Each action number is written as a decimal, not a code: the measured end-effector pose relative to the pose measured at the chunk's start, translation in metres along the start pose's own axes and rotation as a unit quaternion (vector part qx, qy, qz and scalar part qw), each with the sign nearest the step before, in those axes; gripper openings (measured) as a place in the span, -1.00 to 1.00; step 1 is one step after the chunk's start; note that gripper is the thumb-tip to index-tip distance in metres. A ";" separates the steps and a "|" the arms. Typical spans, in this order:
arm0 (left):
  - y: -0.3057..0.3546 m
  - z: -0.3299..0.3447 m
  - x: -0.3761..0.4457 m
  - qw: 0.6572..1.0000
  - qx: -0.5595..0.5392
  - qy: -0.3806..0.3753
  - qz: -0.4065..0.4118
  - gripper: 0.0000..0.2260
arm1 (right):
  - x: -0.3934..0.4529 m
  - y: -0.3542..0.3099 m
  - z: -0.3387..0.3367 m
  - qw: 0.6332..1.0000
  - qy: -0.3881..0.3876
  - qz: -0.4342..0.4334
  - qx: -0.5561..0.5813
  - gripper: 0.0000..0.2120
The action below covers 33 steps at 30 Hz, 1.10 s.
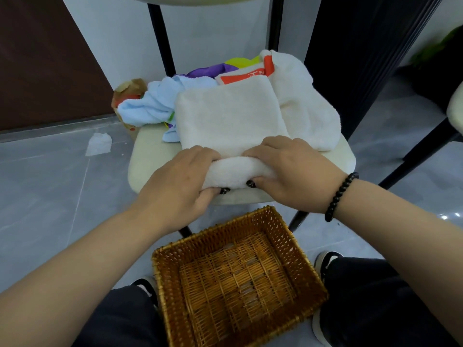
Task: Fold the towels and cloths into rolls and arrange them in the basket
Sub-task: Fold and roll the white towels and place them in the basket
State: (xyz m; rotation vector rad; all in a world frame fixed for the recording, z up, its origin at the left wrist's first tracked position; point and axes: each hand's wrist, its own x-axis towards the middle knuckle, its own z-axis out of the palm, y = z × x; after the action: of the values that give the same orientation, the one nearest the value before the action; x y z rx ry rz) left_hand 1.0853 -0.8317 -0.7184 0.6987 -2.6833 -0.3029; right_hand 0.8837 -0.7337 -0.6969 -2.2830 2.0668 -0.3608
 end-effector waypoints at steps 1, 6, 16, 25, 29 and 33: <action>-0.001 -0.002 0.001 1.000 -0.019 -0.006 -0.012 -0.68 | -0.003 -0.003 0.003 0.998 0.033 -0.013 -0.047 -0.56; -0.009 -0.009 0.006 0.996 -0.070 -0.031 -0.042 -0.71 | -0.004 -0.012 0.019 0.983 0.118 -0.056 -0.133 -0.67; 0.003 -0.001 -0.004 0.992 0.117 0.024 0.045 -0.64 | 0.016 0.003 -0.009 0.995 -0.043 -0.005 0.088 -0.66; -0.010 -0.026 0.006 0.986 -0.125 -0.068 -0.089 -0.66 | 0.001 -0.022 0.015 0.984 0.074 -0.048 -0.153 -0.57; -0.004 -0.017 -0.004 0.998 -0.026 -0.035 -0.045 -0.66 | 0.009 -0.016 0.009 0.994 0.030 -0.047 -0.092 -0.73; 0.003 -0.005 -0.015 0.990 0.142 -0.015 0.022 -0.41 | 0.018 -0.010 -0.004 0.999 -0.035 -0.027 0.024 -0.70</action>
State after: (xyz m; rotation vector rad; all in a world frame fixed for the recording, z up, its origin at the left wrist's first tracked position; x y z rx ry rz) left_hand 1.0981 -0.8218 -0.7176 0.7182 -2.7960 0.0841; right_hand 0.8939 -0.7499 -0.6884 -2.2925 1.9471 -0.3240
